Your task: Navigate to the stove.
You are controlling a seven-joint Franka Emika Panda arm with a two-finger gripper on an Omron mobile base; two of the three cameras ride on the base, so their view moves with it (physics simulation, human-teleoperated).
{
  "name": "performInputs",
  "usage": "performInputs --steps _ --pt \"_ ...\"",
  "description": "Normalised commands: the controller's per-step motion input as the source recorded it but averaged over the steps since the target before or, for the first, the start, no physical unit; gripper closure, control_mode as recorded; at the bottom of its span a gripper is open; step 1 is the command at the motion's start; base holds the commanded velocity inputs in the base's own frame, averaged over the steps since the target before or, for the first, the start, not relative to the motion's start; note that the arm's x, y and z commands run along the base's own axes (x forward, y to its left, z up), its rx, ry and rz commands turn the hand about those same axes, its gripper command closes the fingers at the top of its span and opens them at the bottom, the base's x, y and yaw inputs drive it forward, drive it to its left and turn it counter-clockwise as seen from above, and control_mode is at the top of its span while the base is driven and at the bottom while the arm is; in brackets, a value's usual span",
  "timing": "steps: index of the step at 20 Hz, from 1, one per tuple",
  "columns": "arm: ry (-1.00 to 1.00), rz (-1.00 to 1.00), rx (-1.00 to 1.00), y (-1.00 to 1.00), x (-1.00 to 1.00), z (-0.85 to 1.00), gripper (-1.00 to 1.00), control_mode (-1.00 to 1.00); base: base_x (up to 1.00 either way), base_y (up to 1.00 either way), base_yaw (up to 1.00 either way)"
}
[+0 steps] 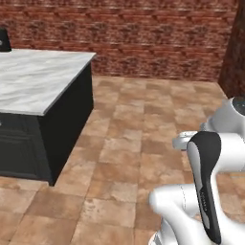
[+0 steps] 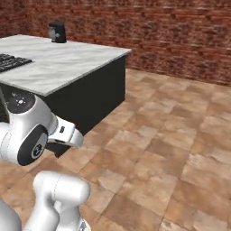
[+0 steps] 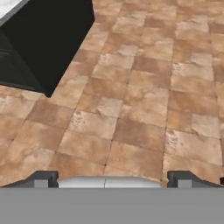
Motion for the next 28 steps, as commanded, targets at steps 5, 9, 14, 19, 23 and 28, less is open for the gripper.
performInputs --steps 5,9,14,19,23,28 --pt "0.00 0.00 0.00 0.00 0.00 0.00 -1.00 1.00 0.15 0.66 0.81" --pt "0.00 0.00 0.00 0.00 0.00 0.00 -1.00 1.00 0.74 0.95 0.50" --pt "0.00 0.00 0.00 0.00 0.00 0.00 -1.00 1.00 1.00 1.00 0.03" --pt "0.00 0.00 0.00 0.00 0.00 0.00 -1.00 1.00 1.00 1.00 0.00" --pt "0.00 0.00 0.00 0.00 0.00 0.00 -1.00 1.00 1.00 1.00 0.00" --pt "0.00 0.00 0.00 0.00 0.00 0.00 -1.00 1.00 1.00 0.84 0.00"
